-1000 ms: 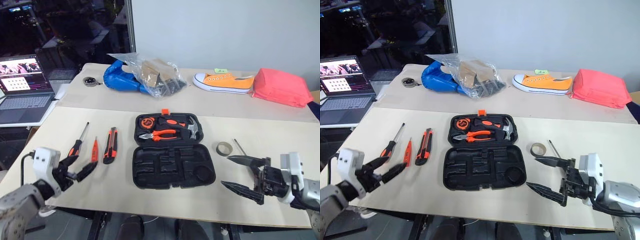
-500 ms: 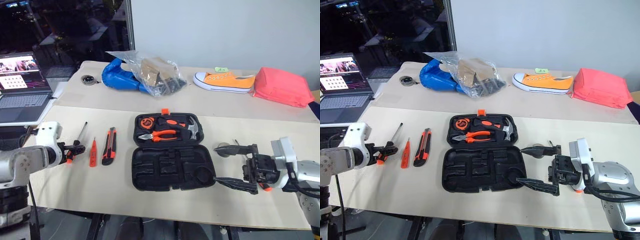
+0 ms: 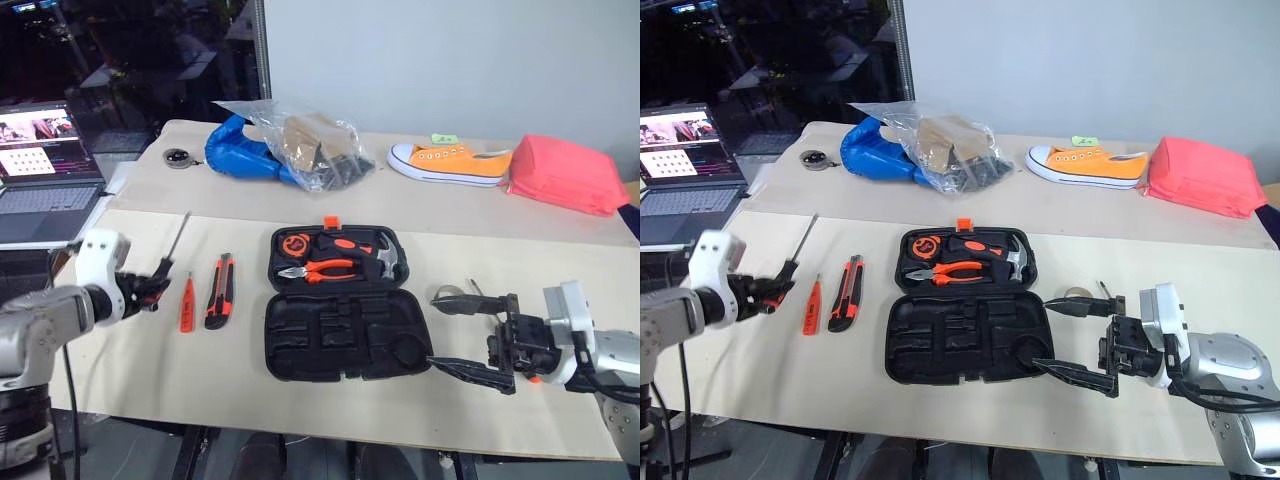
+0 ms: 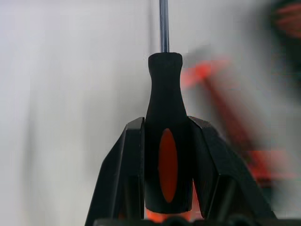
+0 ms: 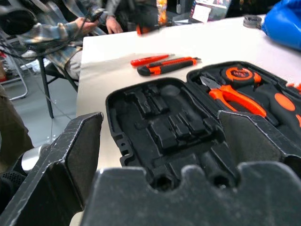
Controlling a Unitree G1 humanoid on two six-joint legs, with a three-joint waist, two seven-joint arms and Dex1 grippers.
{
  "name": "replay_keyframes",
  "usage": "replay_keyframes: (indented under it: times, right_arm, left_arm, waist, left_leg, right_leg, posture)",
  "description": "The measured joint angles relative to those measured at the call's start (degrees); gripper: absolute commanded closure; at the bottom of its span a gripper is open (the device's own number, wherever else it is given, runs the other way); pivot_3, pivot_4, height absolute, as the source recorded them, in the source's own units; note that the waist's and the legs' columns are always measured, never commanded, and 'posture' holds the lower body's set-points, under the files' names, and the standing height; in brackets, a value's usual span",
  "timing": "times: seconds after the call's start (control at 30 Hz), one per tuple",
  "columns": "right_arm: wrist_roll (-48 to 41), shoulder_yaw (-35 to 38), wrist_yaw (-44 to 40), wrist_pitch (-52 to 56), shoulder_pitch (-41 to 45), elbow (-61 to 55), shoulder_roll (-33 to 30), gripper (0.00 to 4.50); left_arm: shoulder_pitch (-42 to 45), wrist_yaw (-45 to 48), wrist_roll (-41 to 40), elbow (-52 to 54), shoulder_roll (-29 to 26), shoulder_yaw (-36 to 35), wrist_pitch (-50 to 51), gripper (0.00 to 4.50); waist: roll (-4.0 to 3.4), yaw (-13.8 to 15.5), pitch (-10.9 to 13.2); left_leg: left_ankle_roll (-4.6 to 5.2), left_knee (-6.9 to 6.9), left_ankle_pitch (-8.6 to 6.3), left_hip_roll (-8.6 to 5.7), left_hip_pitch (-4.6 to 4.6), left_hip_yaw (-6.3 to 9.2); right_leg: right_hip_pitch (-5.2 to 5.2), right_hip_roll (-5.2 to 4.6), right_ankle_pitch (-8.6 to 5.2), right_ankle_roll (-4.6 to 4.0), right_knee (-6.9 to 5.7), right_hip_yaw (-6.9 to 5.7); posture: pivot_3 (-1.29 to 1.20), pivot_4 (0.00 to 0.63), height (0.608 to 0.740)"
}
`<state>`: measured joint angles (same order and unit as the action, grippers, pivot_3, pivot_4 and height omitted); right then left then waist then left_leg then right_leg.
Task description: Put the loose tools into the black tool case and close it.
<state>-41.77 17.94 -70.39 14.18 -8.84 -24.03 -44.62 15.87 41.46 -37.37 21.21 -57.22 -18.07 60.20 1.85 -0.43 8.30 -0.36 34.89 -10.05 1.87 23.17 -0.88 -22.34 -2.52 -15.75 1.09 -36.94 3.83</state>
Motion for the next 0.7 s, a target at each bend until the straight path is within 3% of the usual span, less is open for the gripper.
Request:
replay_keyframes:
  times: [0.1, 0.2, 0.27, 0.33, 0.47, 0.7]
  right_arm:
    - [0.2, 2.1, 0.5, -0.2, -2.1, 0.0, 0.0, 0.0]
    - [0.6, 4.1, 0.3, -0.6, -3.6, 0.7, -0.2, 0.0]
    - [1.1, 6.7, -0.5, -1.4, -4.5, 2.3, -0.8, 0.0]
    - [1.1, 8.3, -1.0, -1.8, -4.3, 2.9, -1.6, 0.0]
    - [1.3, 9.6, -2.1, -2.7, -3.8, 4.5, -2.0, 0.0]
    - [1.7, 9.6, -2.7, -2.8, -0.5, 4.7, -4.0, 0.0]
  left_arm:
    - [7.5, 9.5, 1.7, 4.3, -3.2, 13.2, -4.6, 3.65]
    - [15.0, 13.4, 5.7, 3.0, 0.2, 27.1, -5.8, 3.65]
    - [22.9, 15.0, 10.8, -1.6, 5.8, 37.9, -6.4, 3.65]
    - [27.4, 16.7, 15.1, -4.9, 8.5, 44.5, -8.4, 3.65]
    - [30.9, 19.1, 20.9, -11.2, 11.6, 50.3, -11.5, 3.65]
    - [31.7, 21.1, 25.3, -14.9, 14.9, 53.1, -11.5, 3.65]
  waist:
    - [-0.5, 0.4, -0.2]
    - [-0.47, 0.7, -0.2]
    - [-0.43, 0.8, -0.2]
    - [-0.43, 0.2, -0.2]
    - [-0.43, -0.9, -0.2]
    - [-0.42, -0.6, -0.2]
  left_leg:
    - [0.02, 0.06, 0.0, -0.13, -0.03, -0.16]
    - [0.03, 0.21, 0.01, -0.1, 0.02, -0.17]
    - [0.04, 0.41, 0.01, -0.08, 0.09, -0.09]
    - [0.07, 0.41, 0.0, -0.05, 0.08, -0.1]
    - [0.25, 0.4, -0.11, -0.01, 0.09, 0.05]
    - [0.25, 0.46, -0.11, -0.02, 0.15, 0.14]
  right_leg:
    - [0.08, -0.05, -0.05, 0.12, 0.09, 0.13]
    - [0.07, 0.22, -0.22, 0.47, 0.05, 0.11]
    - [0.08, 0.4, -0.21, 0.5, -0.04, 0.13]
    - [0.08, 0.47, -0.21, 0.5, -0.05, 0.25]
    - [0.07, 0.62, -0.24, 0.44, -0.08, 0.29]
    - [0.07, 0.63, -0.25, 0.46, -0.1, 0.26]
  posture:
    - [0.0, 0.15, 0.74]
    - [0.0, 0.15, 0.74]
    - [0.0, 0.15, 0.74]
    - [0.0, 0.15, 0.74]
    - [0.0, 0.15, 0.74]
    - [0.0, 0.15, 0.74]
